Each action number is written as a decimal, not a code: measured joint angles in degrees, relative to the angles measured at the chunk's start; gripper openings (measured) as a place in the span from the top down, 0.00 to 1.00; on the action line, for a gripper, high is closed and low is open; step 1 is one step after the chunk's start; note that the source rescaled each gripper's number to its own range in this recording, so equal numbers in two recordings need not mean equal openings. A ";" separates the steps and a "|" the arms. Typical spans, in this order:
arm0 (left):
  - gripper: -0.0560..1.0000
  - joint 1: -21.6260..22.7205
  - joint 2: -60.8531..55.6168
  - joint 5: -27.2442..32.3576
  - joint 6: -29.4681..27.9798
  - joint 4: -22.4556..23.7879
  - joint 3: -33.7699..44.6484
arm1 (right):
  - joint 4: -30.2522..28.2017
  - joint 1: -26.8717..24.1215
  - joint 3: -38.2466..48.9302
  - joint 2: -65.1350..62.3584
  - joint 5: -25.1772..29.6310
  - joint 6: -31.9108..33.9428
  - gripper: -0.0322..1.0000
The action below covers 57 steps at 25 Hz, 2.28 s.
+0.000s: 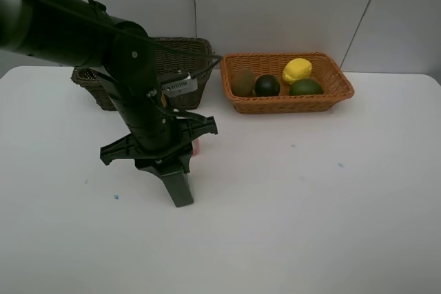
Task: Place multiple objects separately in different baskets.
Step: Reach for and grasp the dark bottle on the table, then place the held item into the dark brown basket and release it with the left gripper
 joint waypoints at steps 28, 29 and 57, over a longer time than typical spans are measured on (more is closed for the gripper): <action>0.51 0.00 -9.79 20.52 4.30 6.68 -13.91 | 0.00 0.00 0.00 0.00 0.00 0.00 0.01; 0.51 0.00 -10.67 22.50 4.30 7.63 -15.74 | 0.00 0.00 0.00 0.00 0.00 0.00 0.01; 0.51 15.19 9.20 23.75 23.16 23.31 -57.67 | 0.00 0.00 0.00 0.00 0.00 0.00 0.01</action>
